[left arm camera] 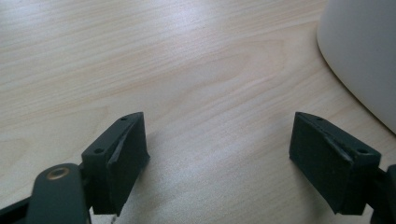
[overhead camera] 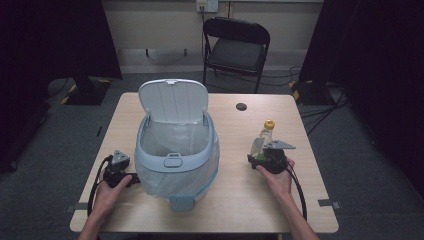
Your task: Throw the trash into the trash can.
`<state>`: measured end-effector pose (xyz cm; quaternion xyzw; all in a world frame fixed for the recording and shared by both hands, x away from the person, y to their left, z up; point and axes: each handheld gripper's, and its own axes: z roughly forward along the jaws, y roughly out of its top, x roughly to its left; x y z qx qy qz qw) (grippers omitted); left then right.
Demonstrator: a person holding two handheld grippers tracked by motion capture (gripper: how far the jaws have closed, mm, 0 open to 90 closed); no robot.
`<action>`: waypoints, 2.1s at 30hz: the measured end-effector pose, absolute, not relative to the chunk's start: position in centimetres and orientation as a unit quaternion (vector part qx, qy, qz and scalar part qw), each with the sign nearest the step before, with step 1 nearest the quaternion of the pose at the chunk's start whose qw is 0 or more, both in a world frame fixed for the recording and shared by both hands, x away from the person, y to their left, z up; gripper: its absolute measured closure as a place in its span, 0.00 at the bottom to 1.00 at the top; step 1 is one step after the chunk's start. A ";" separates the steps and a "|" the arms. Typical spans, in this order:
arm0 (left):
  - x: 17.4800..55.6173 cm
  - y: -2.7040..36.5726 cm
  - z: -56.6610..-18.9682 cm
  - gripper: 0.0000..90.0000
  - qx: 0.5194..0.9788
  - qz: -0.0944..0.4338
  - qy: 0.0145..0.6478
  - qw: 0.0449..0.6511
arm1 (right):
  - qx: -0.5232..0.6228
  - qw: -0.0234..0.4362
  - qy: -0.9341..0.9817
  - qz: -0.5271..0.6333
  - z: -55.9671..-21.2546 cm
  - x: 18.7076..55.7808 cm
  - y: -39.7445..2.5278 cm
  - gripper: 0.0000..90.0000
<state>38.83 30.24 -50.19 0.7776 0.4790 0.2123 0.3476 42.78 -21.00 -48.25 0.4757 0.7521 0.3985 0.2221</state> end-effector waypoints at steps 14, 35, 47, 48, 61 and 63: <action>38.8 30.3 -50.2 0.21 0.778 0.213 0.478 0.347 | 0.480 0.206 0.738 0.428 -46.7 42.6 -20.7 0.31; 38.8 30.3 -50.2 0.21 0.778 0.212 0.478 0.347 | 0.484 0.181 0.715 0.471 -43.2 40.1 -22.8 0.31; 38.9 30.3 -50.2 0.20 0.779 0.214 0.478 0.345 | 0.457 0.183 0.715 0.496 -40.7 38.9 -22.5 0.31; 38.9 30.3 -50.2 0.20 0.779 0.214 0.478 0.345 | 0.456 0.184 0.714 0.498 -40.5 38.8 -22.4 0.31; 38.9 30.3 -50.2 0.20 0.779 0.214 0.478 0.345 | 0.430 0.188 0.718 0.514 -37.6 37.7 -21.7 0.31; 38.9 30.3 -50.2 0.20 0.778 0.213 0.479 0.347 | 0.424 0.189 0.719 0.517 -37.1 37.4 -21.7 0.31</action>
